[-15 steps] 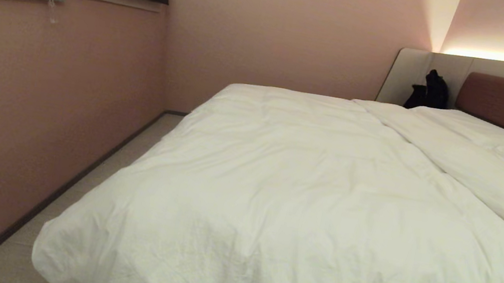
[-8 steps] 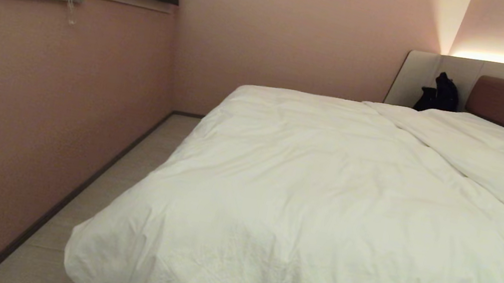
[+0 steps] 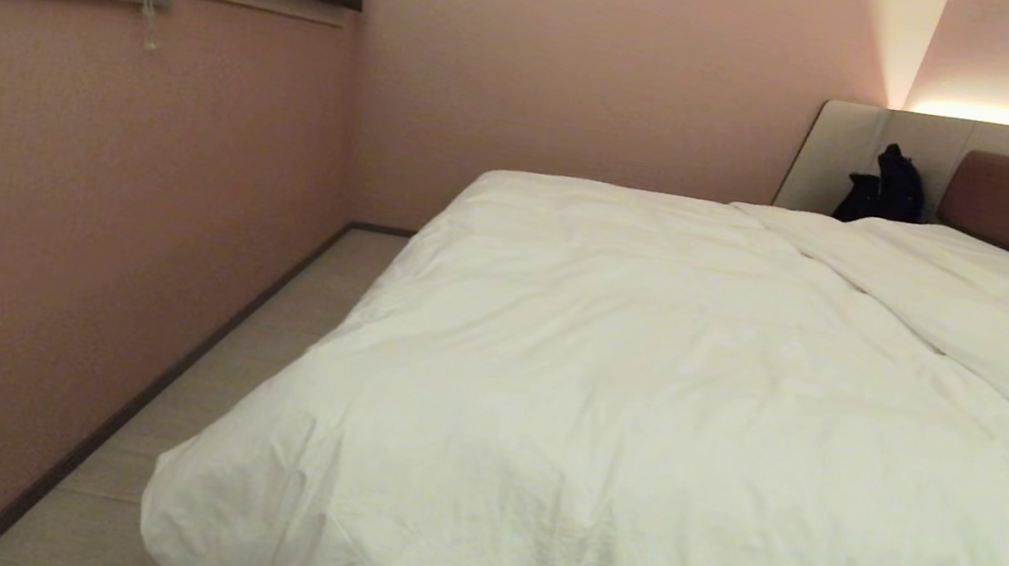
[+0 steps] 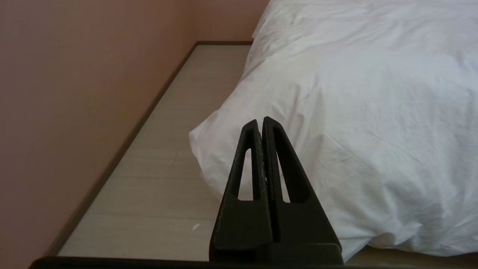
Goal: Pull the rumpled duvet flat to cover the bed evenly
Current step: Flatten the corners of the folded blanket
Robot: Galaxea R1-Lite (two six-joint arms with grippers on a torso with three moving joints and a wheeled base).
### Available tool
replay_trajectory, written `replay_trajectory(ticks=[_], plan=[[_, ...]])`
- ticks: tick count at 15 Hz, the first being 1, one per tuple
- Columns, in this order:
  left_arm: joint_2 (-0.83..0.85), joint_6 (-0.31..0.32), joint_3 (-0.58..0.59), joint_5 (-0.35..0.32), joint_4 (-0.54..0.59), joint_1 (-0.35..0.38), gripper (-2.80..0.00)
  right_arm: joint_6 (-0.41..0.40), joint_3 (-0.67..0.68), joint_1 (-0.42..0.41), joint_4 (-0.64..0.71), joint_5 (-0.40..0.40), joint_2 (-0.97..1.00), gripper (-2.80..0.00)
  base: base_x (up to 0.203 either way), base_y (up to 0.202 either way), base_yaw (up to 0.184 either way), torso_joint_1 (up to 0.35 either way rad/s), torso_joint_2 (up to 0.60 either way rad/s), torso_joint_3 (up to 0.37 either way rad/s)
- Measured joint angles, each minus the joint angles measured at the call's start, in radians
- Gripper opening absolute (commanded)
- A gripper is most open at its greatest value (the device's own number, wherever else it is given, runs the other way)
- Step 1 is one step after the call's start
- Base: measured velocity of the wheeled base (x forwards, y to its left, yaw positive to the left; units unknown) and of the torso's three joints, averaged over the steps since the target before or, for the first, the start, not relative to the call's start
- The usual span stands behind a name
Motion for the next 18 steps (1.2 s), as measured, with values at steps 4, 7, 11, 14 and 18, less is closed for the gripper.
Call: replay_trajectory(ticks=[4, 7, 11, 14, 18], plan=[[0.000, 0.000, 0.000, 0.000, 0.000, -0.001, -2.80, 0.000, 0.000, 0.000, 0.000, 0.001, 0.000, -2.80, 0.001, 0.180, -0.002, 0.003, 0.00, 0.002], [0.000, 0.001, 0.000, 0.000, 0.002, -0.001, -2.80, 0.000, 0.000, 0.000, 0.000, 0.000, 0.000, -2.80, 0.000, 0.193, -0.001, 0.001, 0.00, 0.002], [0.000, 0.001, 0.000, 0.000, 0.001, -0.001, -2.80, -0.001, 0.000, 0.000, 0.000, 0.001, 0.000, -2.80, 0.000, 0.187, -0.001, 0.002, 0.00, 0.003], [0.000, 0.001, 0.000, 0.000, 0.001, -0.001, -2.80, -0.001, 0.000, 0.000, 0.000, 0.001, 0.000, -2.80, 0.000, 0.039, -0.004, 0.000, 0.00, 0.000], [0.000, 0.002, 0.000, 0.000, 0.002, -0.001, -2.80, 0.000, 0.000, 0.000, 0.000, 0.001, 0.000, -2.80, 0.000, 0.000, 0.000, 0.000, 0.00, 0.000]])
